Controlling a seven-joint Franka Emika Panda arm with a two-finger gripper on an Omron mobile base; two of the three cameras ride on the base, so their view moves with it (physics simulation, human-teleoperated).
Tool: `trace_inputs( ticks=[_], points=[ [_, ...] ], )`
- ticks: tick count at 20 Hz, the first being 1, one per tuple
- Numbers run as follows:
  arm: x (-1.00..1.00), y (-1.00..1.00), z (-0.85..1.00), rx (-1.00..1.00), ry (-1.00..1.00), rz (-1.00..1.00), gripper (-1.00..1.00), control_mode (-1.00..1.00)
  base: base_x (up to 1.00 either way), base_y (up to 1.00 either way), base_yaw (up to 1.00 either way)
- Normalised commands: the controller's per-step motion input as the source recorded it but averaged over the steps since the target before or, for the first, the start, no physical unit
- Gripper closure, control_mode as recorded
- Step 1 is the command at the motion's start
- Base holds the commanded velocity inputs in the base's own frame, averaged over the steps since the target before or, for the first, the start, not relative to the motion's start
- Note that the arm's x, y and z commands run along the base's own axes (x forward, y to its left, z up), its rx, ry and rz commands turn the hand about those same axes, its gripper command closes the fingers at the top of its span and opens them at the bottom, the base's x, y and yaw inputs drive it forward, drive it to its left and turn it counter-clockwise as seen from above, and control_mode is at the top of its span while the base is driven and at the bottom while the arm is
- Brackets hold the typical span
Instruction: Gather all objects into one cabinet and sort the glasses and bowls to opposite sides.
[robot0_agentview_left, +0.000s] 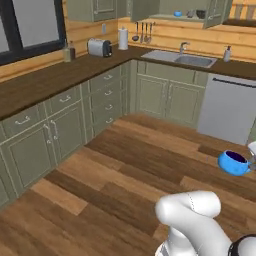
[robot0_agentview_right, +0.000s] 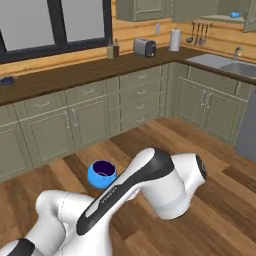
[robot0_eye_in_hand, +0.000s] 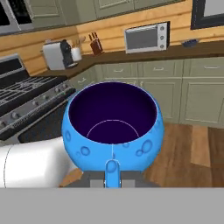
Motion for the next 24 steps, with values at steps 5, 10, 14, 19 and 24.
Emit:
trace_inputs(
  ticks=[5, 10, 14, 19, 24],
  points=[
    [0.0, 0.0, 0.0, 0.0, 0.0, 0.0, 1.0, 1.0, 0.09, 0.09, -0.93],
    [0.0, 0.0, 0.0, 0.0, 0.0, 0.0, 1.0, 1.0, 0.01, 0.0, -0.13],
    [0.0, 0.0, 0.0, 0.0, 0.0, 0.0, 1.0, 1.0, 0.46, 0.61, -0.15],
    [0.0, 0.0, 0.0, 0.0, 0.0, 0.0, 1.0, 1.0, 0.41, 0.55, -0.1],
    [0.0, 0.0, 0.0, 0.0, 0.0, 0.0, 1.0, 1.0, 0.66, 0.41, -0.1]
  ],
)
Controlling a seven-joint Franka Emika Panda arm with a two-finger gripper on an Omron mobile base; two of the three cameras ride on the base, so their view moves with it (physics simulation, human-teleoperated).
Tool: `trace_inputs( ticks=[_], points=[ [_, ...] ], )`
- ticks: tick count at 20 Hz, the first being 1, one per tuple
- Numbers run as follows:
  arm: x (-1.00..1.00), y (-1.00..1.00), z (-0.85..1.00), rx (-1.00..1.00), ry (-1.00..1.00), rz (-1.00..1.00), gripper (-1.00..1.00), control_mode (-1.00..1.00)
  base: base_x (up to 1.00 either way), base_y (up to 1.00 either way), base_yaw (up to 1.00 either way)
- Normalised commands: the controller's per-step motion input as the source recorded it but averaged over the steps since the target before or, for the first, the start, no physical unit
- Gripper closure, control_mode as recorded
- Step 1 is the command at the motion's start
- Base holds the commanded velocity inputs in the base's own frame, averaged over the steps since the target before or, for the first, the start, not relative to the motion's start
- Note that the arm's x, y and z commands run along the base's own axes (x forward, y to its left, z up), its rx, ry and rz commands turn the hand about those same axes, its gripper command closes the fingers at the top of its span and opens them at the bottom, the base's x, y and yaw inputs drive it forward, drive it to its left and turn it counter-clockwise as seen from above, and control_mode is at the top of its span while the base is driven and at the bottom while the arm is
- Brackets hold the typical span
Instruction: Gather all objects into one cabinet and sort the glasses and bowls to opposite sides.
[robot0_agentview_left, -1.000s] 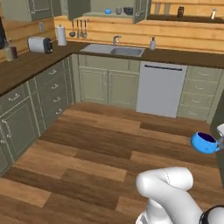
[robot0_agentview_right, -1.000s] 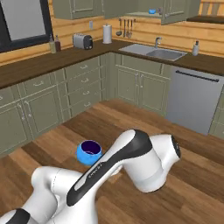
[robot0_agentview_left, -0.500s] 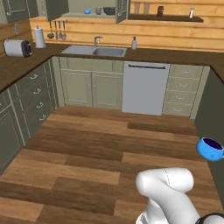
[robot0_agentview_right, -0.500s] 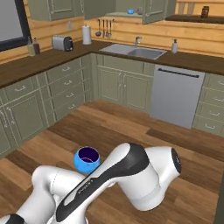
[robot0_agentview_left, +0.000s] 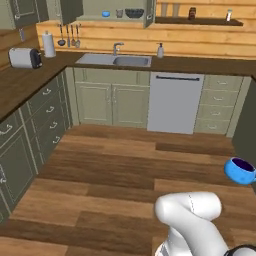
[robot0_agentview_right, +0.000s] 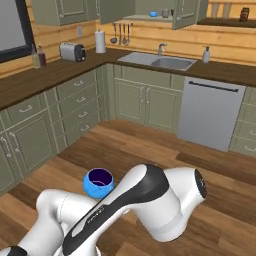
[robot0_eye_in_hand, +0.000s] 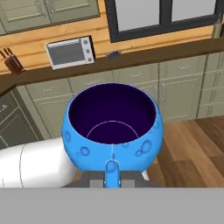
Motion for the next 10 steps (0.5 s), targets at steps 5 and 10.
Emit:
trace_inputs(
  ticks=[5, 10],
  points=[
    [0.0, 0.0, 0.0, 0.0, 0.0, 0.0, 1.0, 1.0, 1.0, 0.36, -0.15],
    [0.0, 0.0, 0.0, 0.0, 0.0, 0.0, 1.0, 1.0, 1.0, 0.38, -0.16]
  ],
)
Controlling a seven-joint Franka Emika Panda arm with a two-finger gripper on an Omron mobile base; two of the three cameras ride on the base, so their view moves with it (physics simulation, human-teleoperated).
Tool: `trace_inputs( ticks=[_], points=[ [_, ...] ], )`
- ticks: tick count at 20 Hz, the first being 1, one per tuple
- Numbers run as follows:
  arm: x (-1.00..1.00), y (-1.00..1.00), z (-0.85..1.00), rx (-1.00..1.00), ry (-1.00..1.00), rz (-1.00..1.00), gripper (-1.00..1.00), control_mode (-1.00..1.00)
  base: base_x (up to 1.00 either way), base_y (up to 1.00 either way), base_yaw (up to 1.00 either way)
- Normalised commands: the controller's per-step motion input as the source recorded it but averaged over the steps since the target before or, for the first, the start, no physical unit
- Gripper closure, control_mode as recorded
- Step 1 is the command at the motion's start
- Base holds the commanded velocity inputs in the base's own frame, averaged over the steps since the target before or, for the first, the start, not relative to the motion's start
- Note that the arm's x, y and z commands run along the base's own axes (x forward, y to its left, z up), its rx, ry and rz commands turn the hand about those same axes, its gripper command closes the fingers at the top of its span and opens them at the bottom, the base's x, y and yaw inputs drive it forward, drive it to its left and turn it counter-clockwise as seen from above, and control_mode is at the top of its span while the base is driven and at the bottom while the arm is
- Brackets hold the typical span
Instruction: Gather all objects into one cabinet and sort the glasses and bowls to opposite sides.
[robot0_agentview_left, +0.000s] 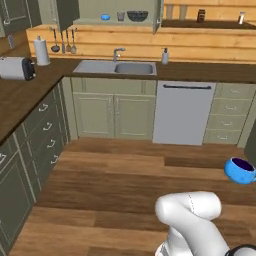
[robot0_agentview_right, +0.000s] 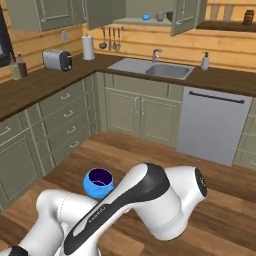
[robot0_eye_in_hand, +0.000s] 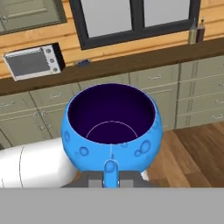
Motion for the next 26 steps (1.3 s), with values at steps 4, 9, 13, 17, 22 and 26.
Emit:
trace_inputs(
  ticks=[4, 9, 13, 17, 22, 26],
  points=[
    [0.0, 0.0, 0.0, 0.0, 0.0, 0.0, 1.0, 1.0, 1.0, 0.26, -0.14],
    [0.0, 0.0, 0.0, 0.0, 0.0, 0.0, 1.0, 1.0, 1.0, 0.23, -0.18],
    [0.0, 0.0, 0.0, 0.0, 0.0, 0.0, 1.0, 1.0, 1.0, 0.37, -0.3],
    [0.0, 0.0, 0.0, 0.0, 0.0, 0.0, 1.0, 1.0, 1.0, 0.42, -0.31],
    [0.0, 0.0, 0.0, 0.0, 0.0, 0.0, 1.0, 1.0, 1.0, 0.26, -0.24],
    [0.0, 0.0, 0.0, 0.0, 0.0, 0.0, 1.0, 1.0, 1.0, 0.29, -0.23]
  ],
)
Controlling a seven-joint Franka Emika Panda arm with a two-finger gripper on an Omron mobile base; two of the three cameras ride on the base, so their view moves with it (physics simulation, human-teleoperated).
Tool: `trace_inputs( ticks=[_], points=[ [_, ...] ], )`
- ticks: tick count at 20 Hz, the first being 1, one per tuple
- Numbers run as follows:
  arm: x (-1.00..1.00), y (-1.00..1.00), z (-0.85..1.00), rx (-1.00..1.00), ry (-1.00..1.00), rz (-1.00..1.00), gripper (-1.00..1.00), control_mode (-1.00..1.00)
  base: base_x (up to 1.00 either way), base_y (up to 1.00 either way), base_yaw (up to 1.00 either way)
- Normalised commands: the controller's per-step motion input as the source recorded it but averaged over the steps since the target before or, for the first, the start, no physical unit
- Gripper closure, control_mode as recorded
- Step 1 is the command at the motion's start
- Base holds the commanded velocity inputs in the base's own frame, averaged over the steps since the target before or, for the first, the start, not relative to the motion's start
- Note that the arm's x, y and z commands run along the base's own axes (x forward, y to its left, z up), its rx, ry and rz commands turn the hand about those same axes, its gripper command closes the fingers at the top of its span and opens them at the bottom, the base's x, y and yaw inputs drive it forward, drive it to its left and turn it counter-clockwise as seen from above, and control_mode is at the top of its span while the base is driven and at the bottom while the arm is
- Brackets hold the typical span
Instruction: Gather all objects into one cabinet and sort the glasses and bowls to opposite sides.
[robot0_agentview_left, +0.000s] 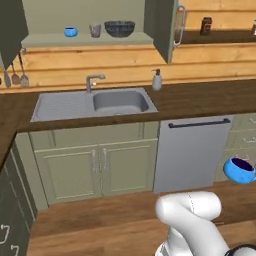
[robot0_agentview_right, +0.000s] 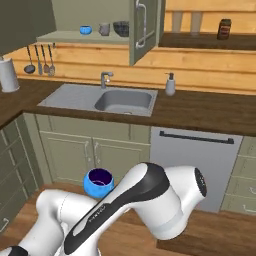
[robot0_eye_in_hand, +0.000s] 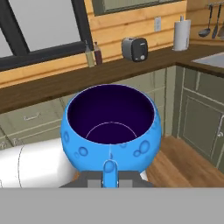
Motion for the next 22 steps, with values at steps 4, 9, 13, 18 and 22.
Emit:
trace_inputs(
  ticks=[4, 9, 13, 18, 22],
  points=[
    [0.0, 0.0, 0.0, 0.0, 0.0, 0.0, 1.0, 1.0, 0.94, 0.22, -0.16],
    [0.0, 0.0, 0.0, 0.0, 0.0, 0.0, 1.0, 1.0, 0.18, 0.76, -0.04],
    [0.0, 0.0, 0.0, 0.0, 0.0, 0.0, 1.0, 1.0, 0.28, 1.0, -0.09],
    [0.0, 0.0, 0.0, 0.0, 0.0, 0.0, 1.0, 1.0, 0.72, 0.73, -0.18],
    [0.0, 0.0, 0.0, 0.0, 0.0, 0.0, 1.0, 1.0, 0.84, 0.47, -0.19]
  ],
)
